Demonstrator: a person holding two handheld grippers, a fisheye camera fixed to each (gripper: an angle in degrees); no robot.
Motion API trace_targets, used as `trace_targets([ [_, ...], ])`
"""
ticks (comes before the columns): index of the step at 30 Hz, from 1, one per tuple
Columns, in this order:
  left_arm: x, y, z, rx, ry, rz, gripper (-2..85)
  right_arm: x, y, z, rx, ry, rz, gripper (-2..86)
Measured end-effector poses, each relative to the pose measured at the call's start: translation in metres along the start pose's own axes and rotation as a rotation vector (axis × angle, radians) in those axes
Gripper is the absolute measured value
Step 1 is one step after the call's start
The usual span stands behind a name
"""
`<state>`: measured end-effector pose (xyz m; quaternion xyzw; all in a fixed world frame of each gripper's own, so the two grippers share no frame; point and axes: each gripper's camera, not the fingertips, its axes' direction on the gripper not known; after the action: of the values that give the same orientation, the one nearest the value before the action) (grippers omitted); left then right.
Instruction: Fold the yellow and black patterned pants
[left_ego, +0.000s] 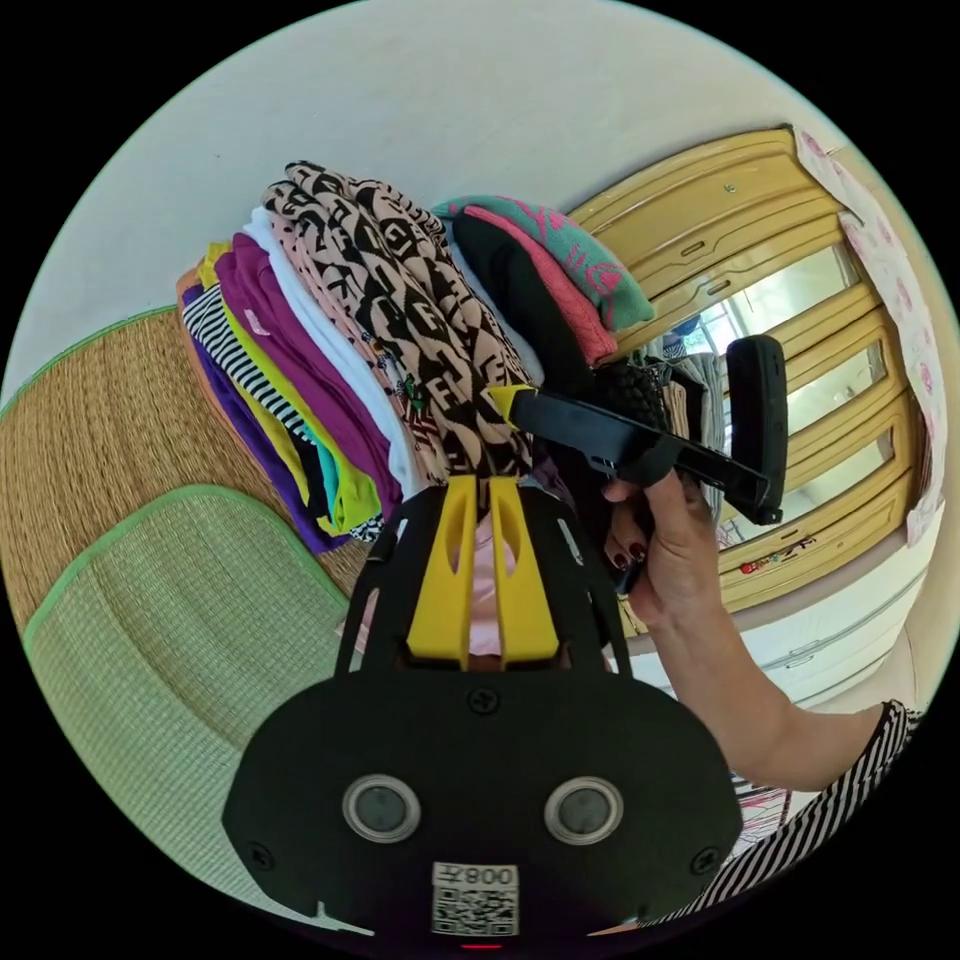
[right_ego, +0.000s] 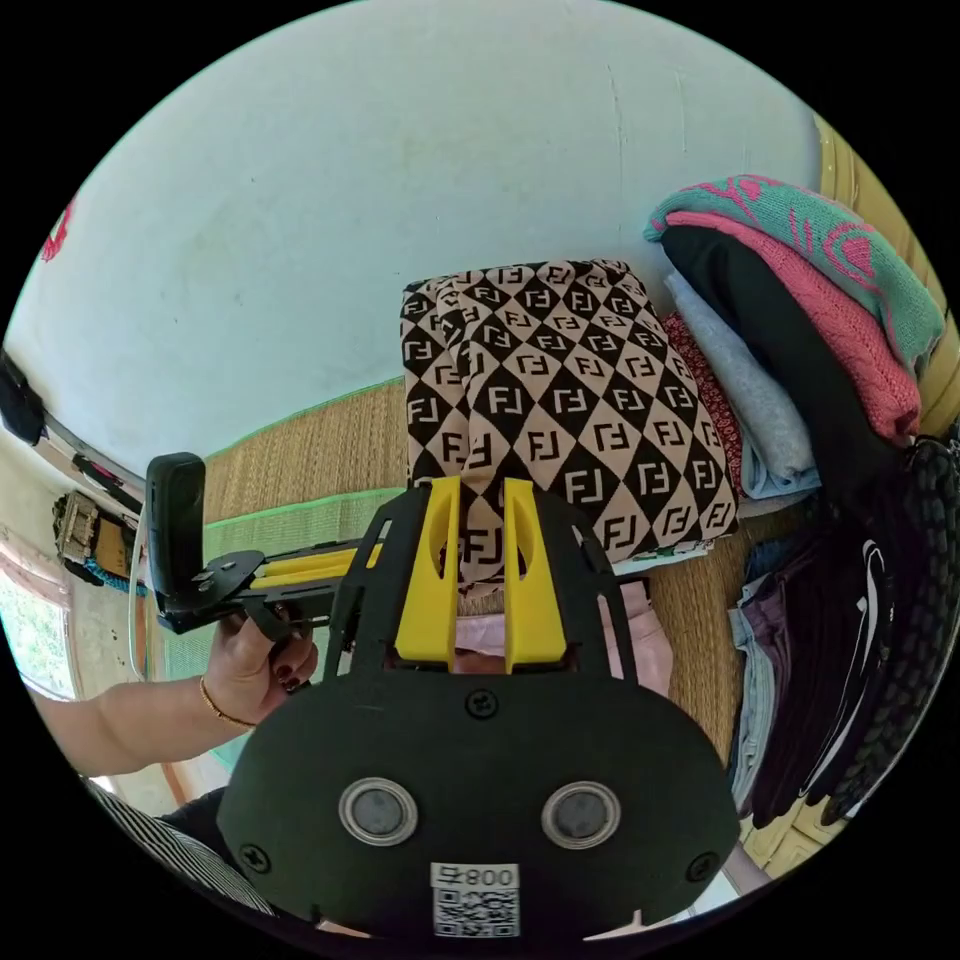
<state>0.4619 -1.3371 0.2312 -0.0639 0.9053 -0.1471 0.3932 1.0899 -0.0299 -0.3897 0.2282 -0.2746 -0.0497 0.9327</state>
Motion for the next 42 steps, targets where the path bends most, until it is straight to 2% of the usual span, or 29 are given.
trace_targets([
  [8, 0.053, 0.01, -0.079, 0.026, 0.115, 0.014, 1.4, -0.007, 0.013, 0.005, 0.03, -0.128, 0.064, 2.4],
  [24, 0.166, 0.073, -0.277, 0.155, 0.224, 0.036, 1.1, -0.047, 0.047, -0.002, 0.089, -0.279, 0.021, 1.1],
  [36, 0.248, 0.162, -0.468, 0.298, 0.301, 0.089, 1.2, -0.078, 0.09, 0.0, 0.16, -0.483, -0.059, 0.9],
  [42, 0.287, 0.237, -0.587, 0.371, 0.282, 0.143, 1.1, -0.111, 0.122, 0.009, 0.174, -0.645, -0.144, 0.8],
])
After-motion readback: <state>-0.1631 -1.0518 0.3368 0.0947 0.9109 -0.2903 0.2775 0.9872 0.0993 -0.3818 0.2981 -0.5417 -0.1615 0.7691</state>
